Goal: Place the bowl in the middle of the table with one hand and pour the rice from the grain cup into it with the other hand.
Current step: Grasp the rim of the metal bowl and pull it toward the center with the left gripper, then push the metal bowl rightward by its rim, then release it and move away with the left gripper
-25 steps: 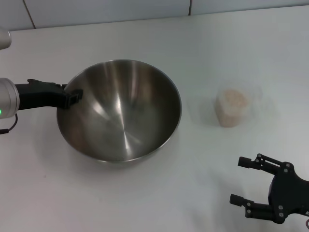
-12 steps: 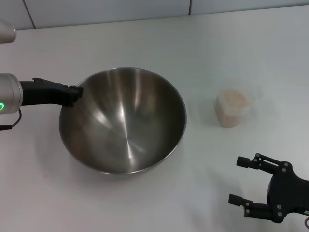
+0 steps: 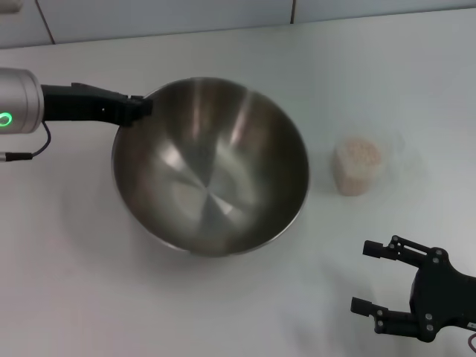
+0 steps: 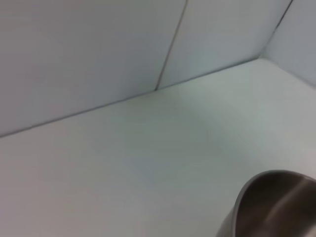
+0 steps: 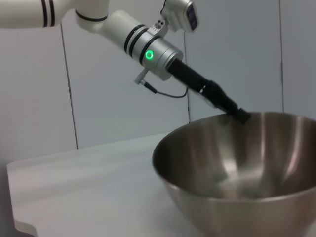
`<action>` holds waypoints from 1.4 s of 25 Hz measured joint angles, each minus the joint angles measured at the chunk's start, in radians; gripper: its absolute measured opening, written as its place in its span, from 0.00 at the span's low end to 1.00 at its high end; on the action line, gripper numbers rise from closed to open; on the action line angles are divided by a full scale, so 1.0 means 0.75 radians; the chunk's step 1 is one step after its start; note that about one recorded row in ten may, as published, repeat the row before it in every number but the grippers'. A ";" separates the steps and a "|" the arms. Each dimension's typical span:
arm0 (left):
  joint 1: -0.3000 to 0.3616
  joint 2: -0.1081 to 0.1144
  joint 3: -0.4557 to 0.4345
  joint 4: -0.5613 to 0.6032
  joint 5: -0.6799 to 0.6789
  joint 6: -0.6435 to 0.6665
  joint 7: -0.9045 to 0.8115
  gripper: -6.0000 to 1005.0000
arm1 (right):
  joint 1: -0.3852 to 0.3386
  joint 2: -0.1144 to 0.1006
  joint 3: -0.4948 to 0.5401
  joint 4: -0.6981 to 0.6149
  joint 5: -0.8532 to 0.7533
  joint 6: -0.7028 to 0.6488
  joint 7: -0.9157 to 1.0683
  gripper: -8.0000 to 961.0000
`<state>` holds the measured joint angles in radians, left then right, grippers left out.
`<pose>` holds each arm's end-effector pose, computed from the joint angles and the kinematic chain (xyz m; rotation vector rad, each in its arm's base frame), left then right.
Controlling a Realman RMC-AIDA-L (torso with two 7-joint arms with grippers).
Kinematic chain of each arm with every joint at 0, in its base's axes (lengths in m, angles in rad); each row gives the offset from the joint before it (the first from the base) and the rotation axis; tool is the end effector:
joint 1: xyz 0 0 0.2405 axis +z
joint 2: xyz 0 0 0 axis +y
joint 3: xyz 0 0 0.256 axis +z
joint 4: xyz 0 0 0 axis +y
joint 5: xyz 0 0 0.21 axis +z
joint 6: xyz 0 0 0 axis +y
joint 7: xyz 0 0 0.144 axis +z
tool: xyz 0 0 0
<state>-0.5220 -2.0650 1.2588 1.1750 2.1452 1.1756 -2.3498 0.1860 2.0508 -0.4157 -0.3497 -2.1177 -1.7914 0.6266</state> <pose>-0.1879 0.3860 0.0041 -2.5170 -0.9932 -0.2491 0.3463 0.1738 -0.0158 -2.5713 0.3597 0.8504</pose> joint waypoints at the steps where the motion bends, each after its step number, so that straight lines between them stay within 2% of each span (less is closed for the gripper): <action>1: -0.041 0.000 -0.017 -0.038 -0.002 0.001 0.006 0.05 | 0.000 0.000 0.000 0.000 0.000 0.000 0.000 0.84; 2: -0.041 0.000 -0.017 -0.038 -0.002 0.001 0.006 0.05 | 0.000 0.000 0.000 0.000 0.000 0.000 0.000 0.84; 3: -0.096 0.000 -0.052 -0.100 -0.003 0.004 0.027 0.05 | 0.001 0.000 0.000 0.000 -0.001 0.000 0.001 0.84; 4: -0.096 0.000 -0.052 -0.100 -0.003 0.004 0.027 0.05 | 0.001 0.000 0.000 0.000 -0.001 0.000 0.001 0.84; 5: -0.138 0.000 -0.085 -0.145 -0.007 0.010 0.047 0.05 | 0.003 0.000 0.000 0.000 -0.001 0.000 0.002 0.84; 8: -0.177 0.000 -0.118 -0.185 -0.011 0.019 0.065 0.05 | 0.005 0.000 -0.001 0.000 -0.001 0.000 0.002 0.84; 9: -0.226 -0.001 -0.158 -0.237 -0.014 0.032 0.086 0.05 | 0.007 0.000 -0.002 0.000 -0.001 0.000 0.003 0.84; 10: -0.226 -0.001 -0.158 -0.237 -0.014 0.032 0.086 0.05 | 0.007 0.000 -0.002 0.000 -0.001 0.000 0.003 0.84; 14: -0.321 -0.001 -0.189 -0.331 -0.017 0.033 0.114 0.05 | 0.012 0.000 -0.002 0.000 -0.001 0.000 0.008 0.84; 17: -0.349 -0.001 -0.190 -0.371 -0.009 -0.006 0.118 0.05 | 0.024 0.000 -0.002 0.000 -0.016 0.000 0.019 0.84; 22: -0.355 0.003 -0.190 -0.433 0.001 -0.069 0.121 0.05 | 0.031 0.000 -0.002 0.000 -0.026 0.000 0.019 0.84; 35: -0.314 0.006 -0.241 -0.478 0.052 -0.119 0.142 0.05 | 0.042 0.007 -0.002 0.000 -0.032 0.000 0.022 0.84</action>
<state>-0.7576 -2.0607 1.0779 0.8162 2.1842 1.0862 -2.2430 0.2179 2.0562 -0.4171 -0.3497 -2.1414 -1.7915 0.6429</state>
